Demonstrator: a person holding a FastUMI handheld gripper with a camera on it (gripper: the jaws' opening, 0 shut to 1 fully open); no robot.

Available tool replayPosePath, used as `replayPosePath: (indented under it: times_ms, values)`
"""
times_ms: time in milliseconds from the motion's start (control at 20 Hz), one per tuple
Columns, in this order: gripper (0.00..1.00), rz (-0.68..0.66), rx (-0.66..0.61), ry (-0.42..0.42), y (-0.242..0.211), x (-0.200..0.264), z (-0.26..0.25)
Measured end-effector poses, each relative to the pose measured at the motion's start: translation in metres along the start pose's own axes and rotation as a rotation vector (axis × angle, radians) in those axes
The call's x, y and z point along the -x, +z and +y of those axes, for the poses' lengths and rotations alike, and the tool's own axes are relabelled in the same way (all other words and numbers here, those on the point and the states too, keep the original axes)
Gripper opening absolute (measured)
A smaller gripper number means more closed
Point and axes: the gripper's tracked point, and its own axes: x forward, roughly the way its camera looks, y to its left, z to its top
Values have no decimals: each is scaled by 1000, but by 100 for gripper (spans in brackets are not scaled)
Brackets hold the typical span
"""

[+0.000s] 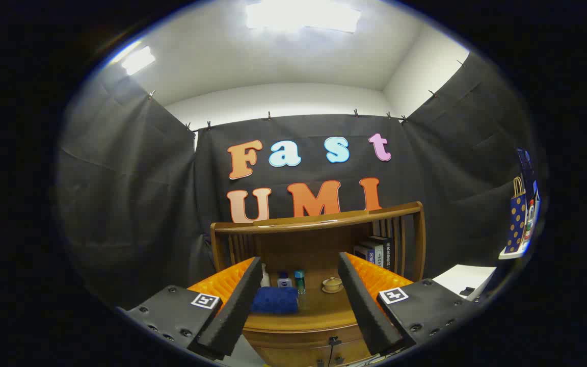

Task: Pull open the drawer, take out the items inside it, and place them on the countertop above the cabinet.

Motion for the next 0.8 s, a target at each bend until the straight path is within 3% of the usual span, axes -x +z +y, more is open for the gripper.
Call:
replayPosePath:
  times_ms: [800]
  values:
    - [98, 8, 0, -26, -11, 4, -15]
